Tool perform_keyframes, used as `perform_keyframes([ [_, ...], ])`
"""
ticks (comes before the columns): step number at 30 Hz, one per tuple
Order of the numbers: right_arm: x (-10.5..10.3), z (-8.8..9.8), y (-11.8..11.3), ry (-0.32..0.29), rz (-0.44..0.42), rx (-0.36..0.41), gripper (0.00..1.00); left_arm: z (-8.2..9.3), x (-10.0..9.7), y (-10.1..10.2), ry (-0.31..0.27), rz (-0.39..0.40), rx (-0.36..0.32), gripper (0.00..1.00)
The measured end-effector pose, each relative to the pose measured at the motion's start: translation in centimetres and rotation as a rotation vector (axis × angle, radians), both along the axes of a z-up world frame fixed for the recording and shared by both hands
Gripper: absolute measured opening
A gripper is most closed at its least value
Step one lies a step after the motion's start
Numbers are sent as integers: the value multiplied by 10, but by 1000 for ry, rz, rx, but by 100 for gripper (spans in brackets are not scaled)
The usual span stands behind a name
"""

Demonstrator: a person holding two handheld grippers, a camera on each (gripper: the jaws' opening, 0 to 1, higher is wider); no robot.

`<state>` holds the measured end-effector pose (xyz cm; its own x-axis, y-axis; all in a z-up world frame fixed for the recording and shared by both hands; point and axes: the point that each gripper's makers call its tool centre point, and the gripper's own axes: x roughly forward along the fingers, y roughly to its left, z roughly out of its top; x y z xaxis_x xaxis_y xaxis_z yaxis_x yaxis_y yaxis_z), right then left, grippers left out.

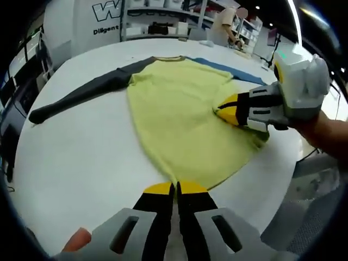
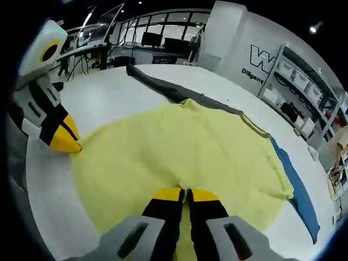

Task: Fold the garment on the visible template until the final outline fits inside the template.

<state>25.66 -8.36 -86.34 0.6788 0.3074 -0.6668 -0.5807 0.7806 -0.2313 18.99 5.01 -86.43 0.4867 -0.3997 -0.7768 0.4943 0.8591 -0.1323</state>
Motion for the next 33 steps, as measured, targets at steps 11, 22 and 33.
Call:
perform_keyframes([
  [11,-2,30,-16,-5,-71,94,0,1,-1,-1,-3,-4,6,0],
  [22,-11,71,-62,-76,-186,162,0,1,-1,-1,-11,-11,19,0],
  [33,-28,84,-96,-108,-261,182,0,0,-1,0,-13,-14,28,0],
])
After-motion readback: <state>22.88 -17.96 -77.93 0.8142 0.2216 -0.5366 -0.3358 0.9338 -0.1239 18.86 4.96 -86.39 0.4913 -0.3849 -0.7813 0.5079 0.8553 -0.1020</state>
